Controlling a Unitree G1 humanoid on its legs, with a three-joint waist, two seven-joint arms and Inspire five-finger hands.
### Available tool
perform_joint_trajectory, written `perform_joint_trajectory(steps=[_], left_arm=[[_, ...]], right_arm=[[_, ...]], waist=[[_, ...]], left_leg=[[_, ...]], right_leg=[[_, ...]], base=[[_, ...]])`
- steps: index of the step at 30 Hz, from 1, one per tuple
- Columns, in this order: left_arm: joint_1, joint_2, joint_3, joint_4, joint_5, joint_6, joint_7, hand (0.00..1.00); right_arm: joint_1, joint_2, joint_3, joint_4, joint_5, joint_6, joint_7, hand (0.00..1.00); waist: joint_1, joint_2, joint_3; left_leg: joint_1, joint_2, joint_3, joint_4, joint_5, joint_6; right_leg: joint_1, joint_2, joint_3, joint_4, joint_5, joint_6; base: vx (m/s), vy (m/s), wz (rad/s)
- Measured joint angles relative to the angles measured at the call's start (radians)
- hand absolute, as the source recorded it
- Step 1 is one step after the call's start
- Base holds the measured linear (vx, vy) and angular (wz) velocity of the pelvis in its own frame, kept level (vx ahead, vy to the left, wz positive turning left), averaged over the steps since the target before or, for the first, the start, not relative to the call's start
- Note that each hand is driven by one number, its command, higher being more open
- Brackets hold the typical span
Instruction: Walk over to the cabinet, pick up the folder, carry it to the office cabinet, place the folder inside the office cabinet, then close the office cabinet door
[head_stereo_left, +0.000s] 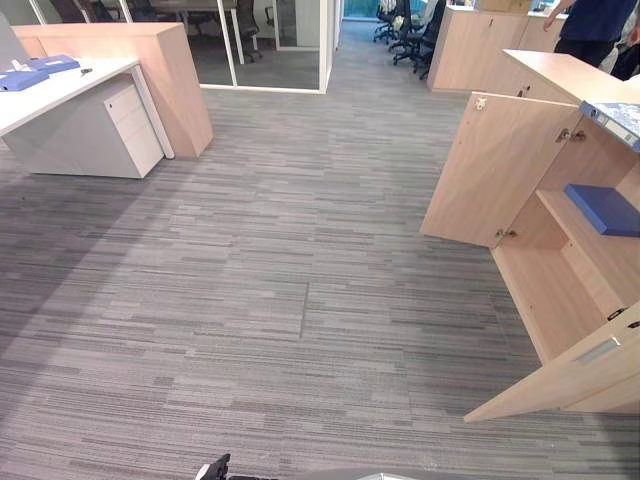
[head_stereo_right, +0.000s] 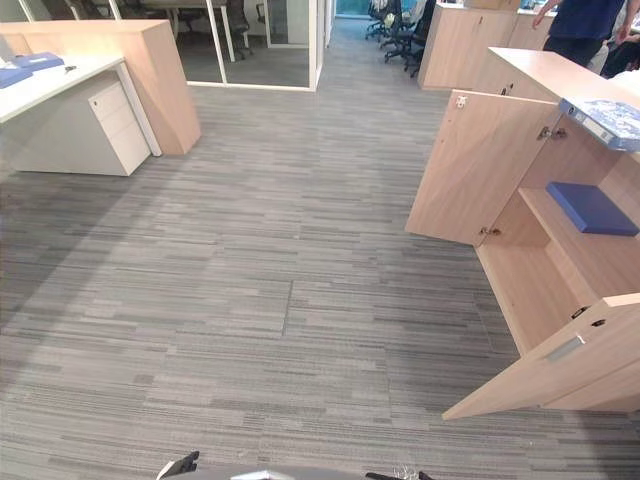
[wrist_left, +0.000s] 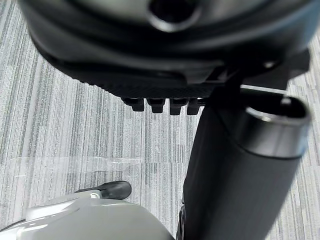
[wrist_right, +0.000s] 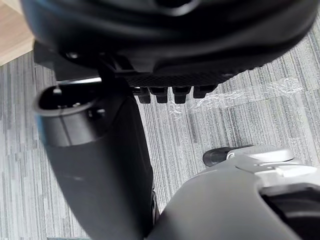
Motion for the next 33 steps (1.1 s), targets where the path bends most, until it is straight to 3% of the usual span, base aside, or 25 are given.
perform_joint_trajectory(steps=[6, 16, 21, 33], left_arm=[[-0.006, -0.002, -0.015, 0.004, -0.001, 0.000, -0.017, 1.00], [-0.013, 0.003, -0.036, 0.003, 0.002, -0.001, -0.018, 1.00], [-0.019, 0.004, -0.045, 0.003, 0.023, -0.001, -0.006, 1.00], [-0.029, -0.002, -0.049, 0.003, 0.040, -0.002, 0.093, 1.00]], right_arm=[[-0.010, -0.004, -0.010, 0.000, 0.000, 0.001, 0.001, 1.00], [-0.007, -0.006, -0.005, 0.001, 0.032, 0.000, 0.000, 1.00], [-0.010, -0.003, -0.004, -0.003, 0.028, -0.003, -0.051, 1.00], [0.001, 0.015, -0.011, -0.041, 0.021, -0.024, -0.133, 1.00]], waist=[[-0.005, 0.013, 0.017], [-0.007, 0.013, 0.018], [-0.010, 0.013, 0.018], [-0.024, 0.012, 0.035]], left_leg=[[0.022, 0.001, 0.010, -0.003, -0.006, -0.014], [0.022, 0.000, 0.014, -0.005, -0.001, -0.008], [0.019, -0.001, 0.014, -0.010, 0.005, -0.003], [0.017, -0.003, 0.016, -0.006, 0.008, -0.004]], right_leg=[[0.018, -0.001, -0.008, 0.000, 0.000, 0.032], [0.014, -0.002, -0.021, 0.003, -0.001, 0.030], [0.009, -0.002, -0.023, 0.000, 0.000, 0.019], [0.013, -0.002, -0.023, -0.014, 0.013, 0.011]], base=[[0.00, -0.003, -0.05], [-0.05, -0.025, -0.01], [-0.05, -0.032, 0.00], [-0.01, -0.005, 0.00]])
